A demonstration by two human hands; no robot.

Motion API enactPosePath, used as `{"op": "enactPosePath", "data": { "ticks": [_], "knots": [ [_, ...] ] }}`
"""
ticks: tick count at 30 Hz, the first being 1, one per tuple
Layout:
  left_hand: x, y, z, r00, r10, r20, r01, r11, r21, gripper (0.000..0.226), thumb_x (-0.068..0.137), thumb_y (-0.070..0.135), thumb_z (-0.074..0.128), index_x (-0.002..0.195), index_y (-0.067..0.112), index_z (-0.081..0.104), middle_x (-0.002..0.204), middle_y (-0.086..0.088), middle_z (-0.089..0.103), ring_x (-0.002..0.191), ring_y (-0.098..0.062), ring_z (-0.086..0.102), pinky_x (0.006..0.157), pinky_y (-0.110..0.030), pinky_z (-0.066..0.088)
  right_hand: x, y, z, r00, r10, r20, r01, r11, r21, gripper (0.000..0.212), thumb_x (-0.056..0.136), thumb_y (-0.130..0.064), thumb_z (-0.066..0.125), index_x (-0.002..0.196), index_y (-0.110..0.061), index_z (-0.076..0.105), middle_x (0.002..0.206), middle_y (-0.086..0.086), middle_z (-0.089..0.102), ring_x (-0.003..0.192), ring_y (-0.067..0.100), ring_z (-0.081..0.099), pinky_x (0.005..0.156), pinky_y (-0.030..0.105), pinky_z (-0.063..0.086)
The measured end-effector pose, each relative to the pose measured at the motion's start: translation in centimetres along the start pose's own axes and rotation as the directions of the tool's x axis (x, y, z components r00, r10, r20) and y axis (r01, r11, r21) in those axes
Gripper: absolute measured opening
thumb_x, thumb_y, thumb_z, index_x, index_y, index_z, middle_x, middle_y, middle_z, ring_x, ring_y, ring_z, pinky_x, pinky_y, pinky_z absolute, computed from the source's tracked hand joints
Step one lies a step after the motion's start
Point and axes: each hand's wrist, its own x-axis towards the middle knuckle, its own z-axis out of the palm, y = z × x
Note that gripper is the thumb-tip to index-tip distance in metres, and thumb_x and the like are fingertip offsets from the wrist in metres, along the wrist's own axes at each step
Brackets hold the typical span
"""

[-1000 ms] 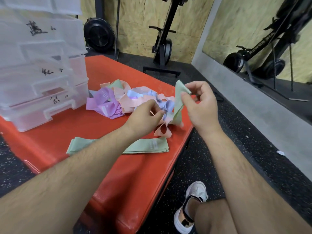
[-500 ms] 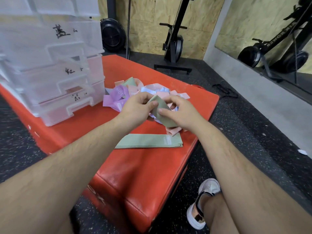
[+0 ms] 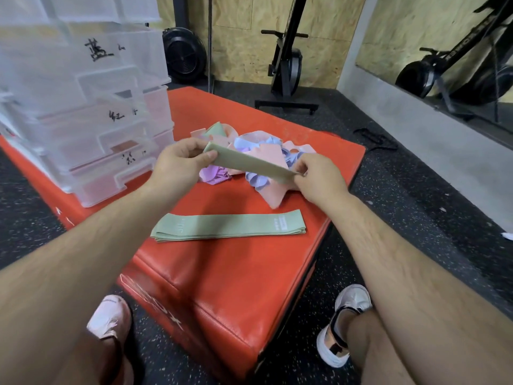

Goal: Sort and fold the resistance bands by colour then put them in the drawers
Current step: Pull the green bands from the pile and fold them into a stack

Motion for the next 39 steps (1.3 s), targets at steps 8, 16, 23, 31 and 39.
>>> {"op": "enactPosePath", "data": {
  "ticks": [8,16,23,31,39],
  "knots": [
    [-0.5,0.7,2.5,1.0,-0.002,0.02,0.003,0.999,-0.047,0.022,0.096,0.009,0.06,0.088,0.023,0.074,0.076,0.001,0.069,0.061,-0.013,0.063,0.057,-0.023,0.049,1.2,0.1,-1.0,0.936,0.168,-0.309,-0.064,0.945,0.321,0.017,0.081,-0.007,0.058,0.085,-0.021,0.066,0.105,-0.009,0.063,0.097,0.017,0.062,0.079,0.028,0.044],
    [0.4,0.4,0.5,0.998,-0.033,0.052,0.046,0.961,-0.274,0.019,0.09,0.004,0.057,0.089,0.01,0.075,0.1,-0.017,0.075,0.099,-0.031,0.072,0.088,-0.033,0.055,0.5,0.4,-1.5,0.959,0.07,-0.275,0.029,0.94,0.34,0.017,0.087,-0.011,0.058,0.091,-0.026,0.066,0.093,-0.015,0.066,0.085,0.004,0.061,0.065,0.016,0.042],
    [0.1,-0.2,0.7,0.998,-0.062,0.006,0.062,0.978,-0.197,0.014,0.081,0.027,0.073,0.088,0.018,0.08,0.096,-0.008,0.077,0.097,-0.025,0.071,0.099,-0.04,0.053,1.9,1.4,0.0,0.982,0.119,-0.147,-0.071,0.953,0.295,0.014,0.093,-0.029,0.058,0.104,-0.028,0.066,0.11,-0.009,0.065,0.1,0.012,0.06,0.076,0.027,0.041],
    [0.9,-1.5,-2.6,0.991,-0.109,-0.077,0.111,0.994,0.017,0.022,0.08,0.003,0.071,0.087,0.023,0.076,0.087,0.006,0.075,0.076,-0.008,0.064,0.077,-0.021,0.051,2.5,1.7,1.2,0.983,0.12,0.136,-0.143,0.974,0.174,0.032,0.086,-0.02,0.056,0.112,-0.03,0.072,0.123,-0.01,0.062,0.117,0.017,0.056,0.1,0.032,0.045],
    [0.6,-4.1,-3.5,0.991,-0.135,-0.02,0.136,0.971,0.198,0.028,0.081,-0.002,0.068,0.089,0.024,0.074,0.094,-0.002,0.075,0.082,-0.015,0.065,0.091,-0.041,0.055,2.6,0.5,2.8,0.99,0.138,0.021,-0.139,0.973,0.184,0.006,0.09,-0.021,0.068,0.092,-0.015,0.068,0.092,-0.005,0.068,0.089,0.016,0.062,0.076,0.03,0.047]
  ]
}}
